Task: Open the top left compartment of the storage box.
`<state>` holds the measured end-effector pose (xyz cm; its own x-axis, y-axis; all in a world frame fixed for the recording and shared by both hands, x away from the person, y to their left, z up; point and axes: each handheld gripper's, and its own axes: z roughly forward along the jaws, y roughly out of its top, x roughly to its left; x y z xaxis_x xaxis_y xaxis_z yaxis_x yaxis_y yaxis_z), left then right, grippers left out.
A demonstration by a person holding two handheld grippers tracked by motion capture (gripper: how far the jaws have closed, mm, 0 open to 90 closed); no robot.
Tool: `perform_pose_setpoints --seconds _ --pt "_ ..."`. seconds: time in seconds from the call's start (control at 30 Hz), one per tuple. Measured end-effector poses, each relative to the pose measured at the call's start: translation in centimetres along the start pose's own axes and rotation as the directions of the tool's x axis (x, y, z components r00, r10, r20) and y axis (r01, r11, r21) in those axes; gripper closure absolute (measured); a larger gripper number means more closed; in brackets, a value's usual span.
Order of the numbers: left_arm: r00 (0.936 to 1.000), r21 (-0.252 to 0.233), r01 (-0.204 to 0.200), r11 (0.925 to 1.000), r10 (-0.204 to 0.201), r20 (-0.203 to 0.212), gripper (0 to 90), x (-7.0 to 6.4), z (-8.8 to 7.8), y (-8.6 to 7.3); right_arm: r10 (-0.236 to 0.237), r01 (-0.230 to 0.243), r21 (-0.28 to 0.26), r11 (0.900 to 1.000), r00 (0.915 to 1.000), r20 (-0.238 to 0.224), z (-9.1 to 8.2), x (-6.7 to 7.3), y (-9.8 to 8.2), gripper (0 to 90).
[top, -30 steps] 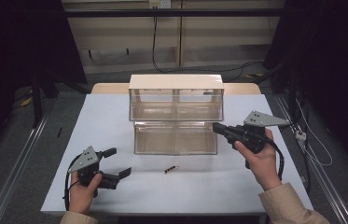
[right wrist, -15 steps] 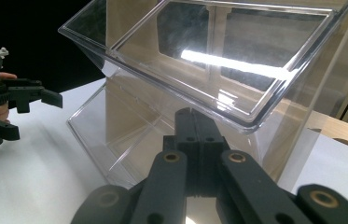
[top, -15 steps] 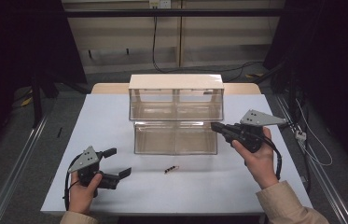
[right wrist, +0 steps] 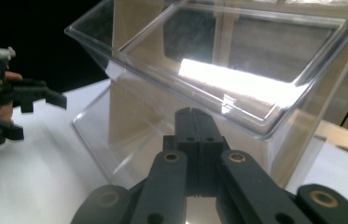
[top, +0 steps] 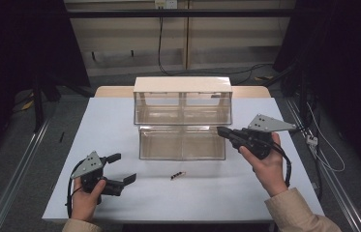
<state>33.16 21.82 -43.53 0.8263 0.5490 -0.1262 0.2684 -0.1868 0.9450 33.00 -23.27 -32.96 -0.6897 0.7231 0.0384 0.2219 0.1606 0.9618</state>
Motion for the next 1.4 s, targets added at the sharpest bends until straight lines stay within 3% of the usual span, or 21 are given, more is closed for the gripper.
perform_pose_setpoints --seconds 0.1,0.3,0.8,1.4 --pt "1.0 0.0 -0.001 1.0 0.001 0.0 3.3 0.0 0.0 0.0 0.016 -0.016 -0.019 1.0 0.9999 0.003 -0.2 -0.1 0.7 90.0" --pt "1.0 0.001 -0.007 1.0 0.007 0.001 3.3 0.1 -0.1 0.0 -0.01 0.01 0.0 1.0 0.9999 -0.007 0.0 0.3 1.3 90.0" --pt "0.9998 0.0 -0.001 1.0 0.001 0.019 3.3 0.2 0.2 0.1 -0.015 0.014 -0.02 1.0 0.9997 -0.018 -0.4 0.2 3.5 90.0" --pt "1.0 -0.006 0.006 1.0 -0.006 0.008 3.3 0.1 0.3 0.2 -0.031 0.031 -0.015 0.999 0.9994 -0.013 -0.4 -0.1 5.7 90.0"
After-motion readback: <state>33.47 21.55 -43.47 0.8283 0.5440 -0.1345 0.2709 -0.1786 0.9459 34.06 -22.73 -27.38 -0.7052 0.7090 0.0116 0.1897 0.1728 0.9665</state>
